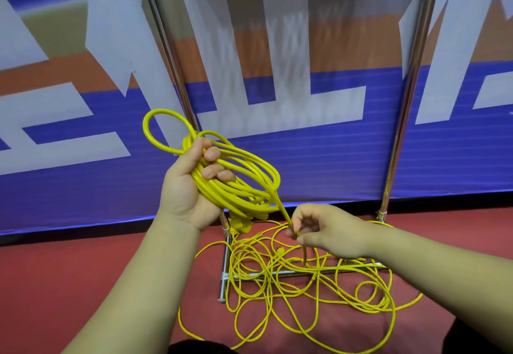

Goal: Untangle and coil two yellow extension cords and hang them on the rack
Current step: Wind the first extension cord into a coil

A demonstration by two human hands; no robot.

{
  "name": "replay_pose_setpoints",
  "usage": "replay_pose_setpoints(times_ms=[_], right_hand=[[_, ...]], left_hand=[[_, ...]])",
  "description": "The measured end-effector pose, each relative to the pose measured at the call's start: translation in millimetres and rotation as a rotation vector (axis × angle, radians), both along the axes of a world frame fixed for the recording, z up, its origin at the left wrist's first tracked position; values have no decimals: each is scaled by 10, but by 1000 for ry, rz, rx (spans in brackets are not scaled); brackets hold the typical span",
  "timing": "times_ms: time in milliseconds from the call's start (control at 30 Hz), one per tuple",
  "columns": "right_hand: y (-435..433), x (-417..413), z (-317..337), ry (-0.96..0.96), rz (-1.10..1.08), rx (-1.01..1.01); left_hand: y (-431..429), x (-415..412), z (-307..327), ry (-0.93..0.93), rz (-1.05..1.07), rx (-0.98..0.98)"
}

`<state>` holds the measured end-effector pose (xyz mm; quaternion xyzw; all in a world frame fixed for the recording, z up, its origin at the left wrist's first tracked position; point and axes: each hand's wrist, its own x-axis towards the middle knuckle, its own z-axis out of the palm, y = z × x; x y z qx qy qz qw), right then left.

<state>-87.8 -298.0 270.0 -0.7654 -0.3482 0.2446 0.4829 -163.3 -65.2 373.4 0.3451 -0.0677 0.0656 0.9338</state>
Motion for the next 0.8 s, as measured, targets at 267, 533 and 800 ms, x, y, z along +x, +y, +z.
replay_pose_setpoints(times_ms=[267,533,800], right_hand=[[-47,-40,375,296,-142,275],[-217,86,708,300,-335,507],[-383,143,765,280,-444,580]], left_hand=[[2,71,-147,182,146,150],[-607,92,-458,450,-8,551],[-1099,137,-527,421,-154,633]])
